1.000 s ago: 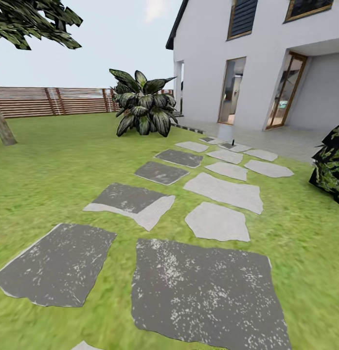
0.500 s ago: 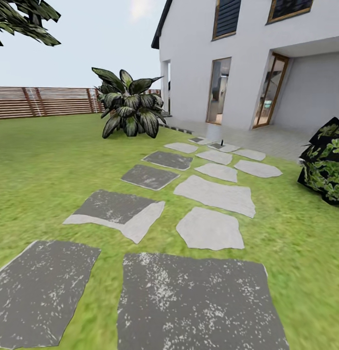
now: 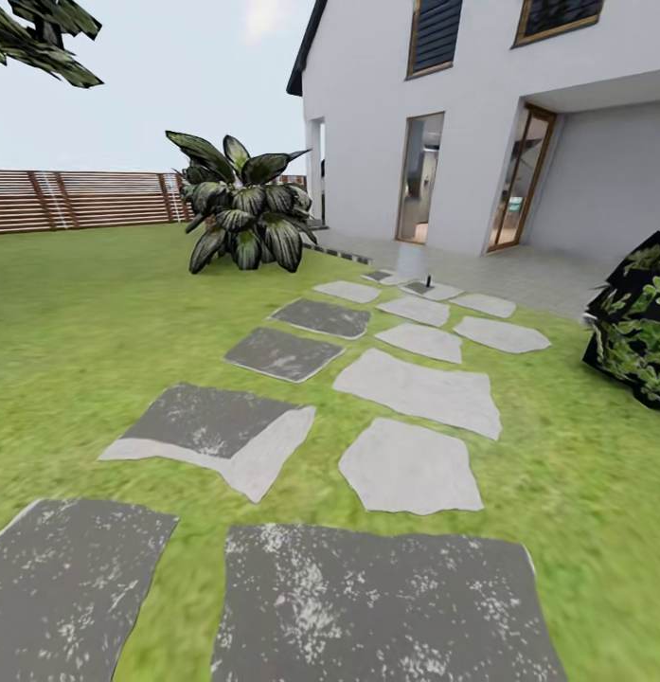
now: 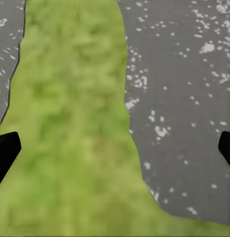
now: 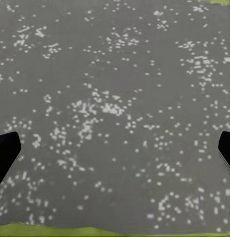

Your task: In the garden, pick up the pesticide atomizer on the floor and spray pesticide onto both trees until each tree trunk is fully covered.

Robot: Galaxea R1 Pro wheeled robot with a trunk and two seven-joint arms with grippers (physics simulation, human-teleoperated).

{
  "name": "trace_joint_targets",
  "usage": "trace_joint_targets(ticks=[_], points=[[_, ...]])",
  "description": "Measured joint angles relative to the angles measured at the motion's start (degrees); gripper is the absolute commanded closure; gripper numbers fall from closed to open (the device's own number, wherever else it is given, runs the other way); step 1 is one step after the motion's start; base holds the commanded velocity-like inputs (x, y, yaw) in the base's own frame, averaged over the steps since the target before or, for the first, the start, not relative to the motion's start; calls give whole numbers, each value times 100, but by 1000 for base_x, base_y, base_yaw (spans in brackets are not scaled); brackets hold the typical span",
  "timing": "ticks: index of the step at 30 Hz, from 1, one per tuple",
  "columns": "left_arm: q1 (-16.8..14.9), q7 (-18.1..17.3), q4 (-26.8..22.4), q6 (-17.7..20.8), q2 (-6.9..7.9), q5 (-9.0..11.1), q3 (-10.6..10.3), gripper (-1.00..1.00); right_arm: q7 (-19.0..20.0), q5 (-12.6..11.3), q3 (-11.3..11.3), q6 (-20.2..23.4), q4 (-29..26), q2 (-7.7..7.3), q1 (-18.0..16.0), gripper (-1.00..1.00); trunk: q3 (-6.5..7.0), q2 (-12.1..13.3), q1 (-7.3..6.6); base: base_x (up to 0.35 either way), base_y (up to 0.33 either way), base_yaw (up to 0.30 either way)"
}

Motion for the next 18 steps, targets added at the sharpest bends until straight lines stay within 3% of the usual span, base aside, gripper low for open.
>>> trace_joint_targets(ticks=[18], points=[[0, 0, 0, 0, 0, 0, 0, -100, 0, 0, 0, 1, 0, 0, 0, -100, 0, 0, 0, 339, 0, 0]])
